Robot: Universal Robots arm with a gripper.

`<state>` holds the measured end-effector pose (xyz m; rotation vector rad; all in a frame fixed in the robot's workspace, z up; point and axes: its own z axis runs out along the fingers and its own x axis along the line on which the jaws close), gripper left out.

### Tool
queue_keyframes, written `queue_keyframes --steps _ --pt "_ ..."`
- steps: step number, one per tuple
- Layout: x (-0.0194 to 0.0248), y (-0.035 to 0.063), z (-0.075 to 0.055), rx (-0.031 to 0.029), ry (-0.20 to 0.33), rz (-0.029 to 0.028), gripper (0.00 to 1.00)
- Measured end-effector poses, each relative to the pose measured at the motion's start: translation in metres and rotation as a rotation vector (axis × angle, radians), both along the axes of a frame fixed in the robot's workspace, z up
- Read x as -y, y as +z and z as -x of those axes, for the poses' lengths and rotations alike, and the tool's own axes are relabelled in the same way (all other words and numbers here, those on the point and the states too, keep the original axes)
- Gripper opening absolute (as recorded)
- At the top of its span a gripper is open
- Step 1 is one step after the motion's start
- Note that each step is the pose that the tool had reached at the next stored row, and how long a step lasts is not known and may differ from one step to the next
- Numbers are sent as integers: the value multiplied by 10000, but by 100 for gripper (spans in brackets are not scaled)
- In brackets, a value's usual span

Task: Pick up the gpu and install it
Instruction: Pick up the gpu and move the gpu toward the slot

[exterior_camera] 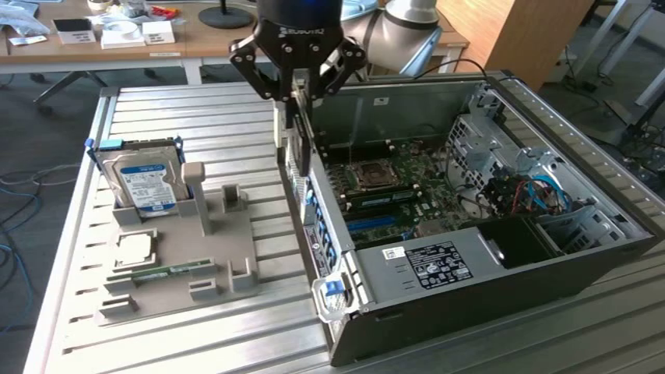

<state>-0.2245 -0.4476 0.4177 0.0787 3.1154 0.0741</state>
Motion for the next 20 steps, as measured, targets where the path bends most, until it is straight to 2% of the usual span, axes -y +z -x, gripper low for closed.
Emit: queue_keyframes --steps 6,20 --pt "0 0 -133 0 7 -6 27" --pt "0 0 -341 0 18 -13 27"
